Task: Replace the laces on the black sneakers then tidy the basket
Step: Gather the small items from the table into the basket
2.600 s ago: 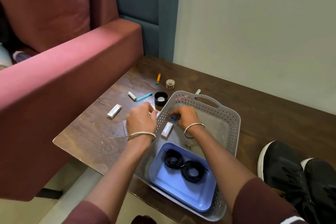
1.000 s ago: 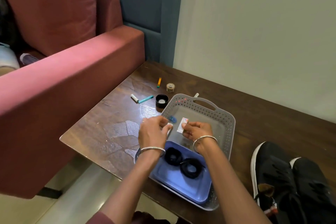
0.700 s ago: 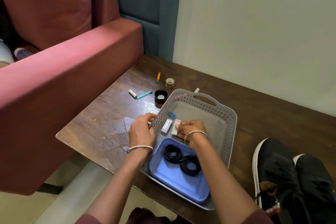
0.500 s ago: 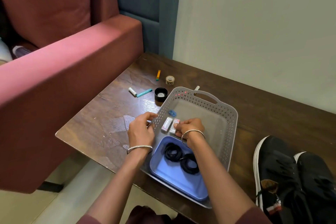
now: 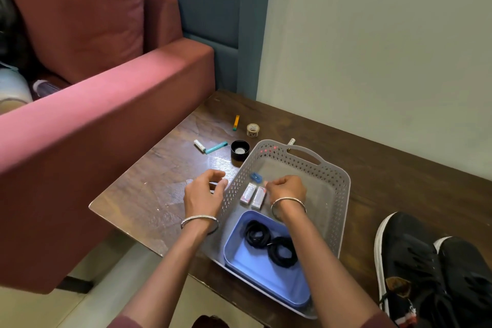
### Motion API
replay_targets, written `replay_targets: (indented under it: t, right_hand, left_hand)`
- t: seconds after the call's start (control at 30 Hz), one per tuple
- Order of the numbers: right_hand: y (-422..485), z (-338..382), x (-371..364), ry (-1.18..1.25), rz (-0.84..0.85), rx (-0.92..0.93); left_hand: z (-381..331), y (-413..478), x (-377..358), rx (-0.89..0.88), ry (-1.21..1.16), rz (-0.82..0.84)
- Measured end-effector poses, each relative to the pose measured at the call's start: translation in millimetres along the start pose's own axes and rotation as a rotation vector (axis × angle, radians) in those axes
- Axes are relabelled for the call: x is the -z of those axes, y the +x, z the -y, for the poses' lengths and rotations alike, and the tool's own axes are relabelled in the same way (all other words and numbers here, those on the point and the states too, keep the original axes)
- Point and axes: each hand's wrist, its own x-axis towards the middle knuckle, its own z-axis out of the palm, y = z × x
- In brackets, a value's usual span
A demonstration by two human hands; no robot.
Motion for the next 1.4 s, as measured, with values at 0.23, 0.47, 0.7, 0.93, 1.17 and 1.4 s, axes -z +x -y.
replay_targets:
  t: [0.23,0.47,0.7,0.93,1.17,1.4]
  right_hand:
    - [1.8,63.1,-0.1,-0.094,-0.108,0.646]
    - [40.0,102.8,-54.9,-0.447,0.062,0.935]
    - [68.1,122.7,-112.0,-0.982,0.201,0.946]
    - [71.0,125.2,-129.9,-1.115,0.161,0.932]
    - [59.5,118.7,-129.0,-1.126,0.117,0.976]
    - [42.6,128.2,-81.8,-0.911,0.02,0.968]
  left_hand:
    - [13.6,75.1,11.4,0.0,0.185,-0.061]
    - [39.0,143.1,7.0,-0.091,0.458,0.093]
    - [54.8,171.6,0.1,-0.185,0.59,0.211]
    - [57.8,172.9,-4.5,-0.153,0.68,0.169]
    - [56.7,158.2,0.1,-0.117,0.758,0.101]
    - [33.6,135.6,17.3,-0.027,0.344,-0.017]
